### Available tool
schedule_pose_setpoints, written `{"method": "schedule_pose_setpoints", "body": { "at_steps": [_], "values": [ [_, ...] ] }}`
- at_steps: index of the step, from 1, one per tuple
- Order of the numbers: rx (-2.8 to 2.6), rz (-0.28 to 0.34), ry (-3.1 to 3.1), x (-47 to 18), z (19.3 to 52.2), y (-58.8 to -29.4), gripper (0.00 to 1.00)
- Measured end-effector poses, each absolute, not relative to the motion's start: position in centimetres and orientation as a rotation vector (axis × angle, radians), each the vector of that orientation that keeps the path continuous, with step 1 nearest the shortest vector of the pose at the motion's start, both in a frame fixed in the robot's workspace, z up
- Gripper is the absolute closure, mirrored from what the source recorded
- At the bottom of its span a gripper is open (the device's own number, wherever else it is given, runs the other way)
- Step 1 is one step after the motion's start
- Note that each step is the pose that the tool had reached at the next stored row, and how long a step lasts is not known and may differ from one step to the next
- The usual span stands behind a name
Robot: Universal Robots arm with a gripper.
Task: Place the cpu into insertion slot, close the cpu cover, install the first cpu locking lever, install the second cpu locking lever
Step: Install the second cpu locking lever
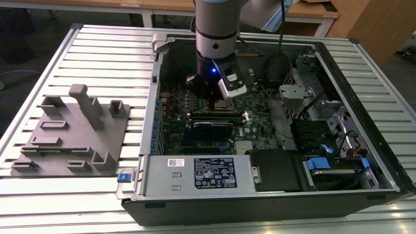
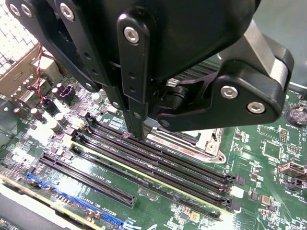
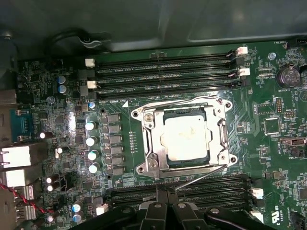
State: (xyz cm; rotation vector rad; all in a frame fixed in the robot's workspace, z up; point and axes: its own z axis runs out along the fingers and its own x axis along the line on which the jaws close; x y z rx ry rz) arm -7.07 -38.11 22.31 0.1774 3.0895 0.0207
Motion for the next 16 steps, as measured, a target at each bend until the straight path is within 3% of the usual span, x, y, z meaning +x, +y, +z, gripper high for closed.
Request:
{"method": "schedule_pose_setpoints", "body": {
  "at_steps": [16],
  "values": [
    [0.177, 0.021, 3.090, -7.53, 21.82, -38.11, 0.90]
  ]
}}
